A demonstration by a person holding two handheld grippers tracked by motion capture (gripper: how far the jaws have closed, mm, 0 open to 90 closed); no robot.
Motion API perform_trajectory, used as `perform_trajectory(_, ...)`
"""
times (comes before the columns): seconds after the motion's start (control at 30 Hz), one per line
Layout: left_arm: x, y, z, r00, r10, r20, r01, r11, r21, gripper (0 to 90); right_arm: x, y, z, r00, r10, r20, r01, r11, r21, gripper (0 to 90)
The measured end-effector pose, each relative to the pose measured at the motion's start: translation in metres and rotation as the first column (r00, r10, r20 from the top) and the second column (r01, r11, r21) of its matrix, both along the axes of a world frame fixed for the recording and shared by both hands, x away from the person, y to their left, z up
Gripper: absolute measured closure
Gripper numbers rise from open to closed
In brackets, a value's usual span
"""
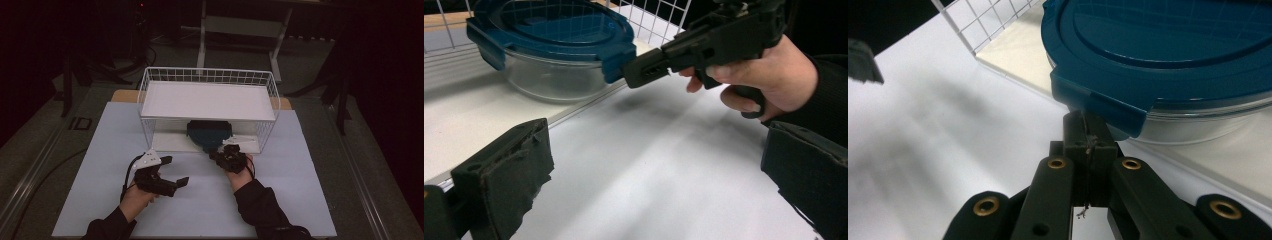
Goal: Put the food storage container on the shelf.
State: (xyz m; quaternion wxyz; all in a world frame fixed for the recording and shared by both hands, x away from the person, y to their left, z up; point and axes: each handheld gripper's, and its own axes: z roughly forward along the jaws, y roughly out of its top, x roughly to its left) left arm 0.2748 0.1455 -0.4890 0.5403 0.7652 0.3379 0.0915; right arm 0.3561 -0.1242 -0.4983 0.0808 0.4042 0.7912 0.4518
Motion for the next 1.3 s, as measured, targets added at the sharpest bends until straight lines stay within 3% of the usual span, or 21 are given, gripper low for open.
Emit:
perform_trajectory(0.5, -0.001, -0.002, -0.002, 0.9999, -0.01, 0.0, 0.01, 0.9999, 0.001, 0.2, 0.019, 0.005, -0.001, 0.9995, -0.03, 0.0, 0.03, 1.0, 0.006, 89.9)
perform_trajectory(0.8, -0.002, -0.001, 0.0, 0.9999, -0.01, 0.002, 0.01, 0.9999, -0.002, 0.2, 0.014, 0.006, -0.001, 0.9997, -0.025, -0.003, 0.025, 1.0, 0.013, 89.7)
perform_trajectory(1.0, -0.003, -0.002, 0.0, 0.9999, -0.016, 0.006, 0.016, 0.9999, -0.001, 0.2, 0.0, 0.005, 0.001, 0.9999, -0.001, 0.014, 0.0, 1.0, 0.027, 71.4)
perform_trajectory(1.07, -0.003, -0.003, 0.0, 0.9998, -0.017, 0.006, 0.017, 0.9998, 0.0, 0.2, -0.002, 0.002, 0.003, 1.0, 0.008, 0.006, -0.008, 0.999, 0.052, 57.8)
perform_trajectory(1.23, -0.004, -0.003, 0.0, 0.9996, -0.027, 0.011, 0.027, 0.9996, -0.004, 0.2, -0.006, -0.001, 0.005, 0.9993, 0.033, 0.016, -0.034, 0.998, 0.054, 34.7)
perform_trajectory(1.3, -0.005, -0.004, 0.0, 0.9995, -0.03, 0.008, 0.03, 0.9995, -0.008, 0.2, -0.008, -0.005, 0.005, 0.9983, 0.058, 0.004, -0.058, 0.994, 0.093, 24.8)
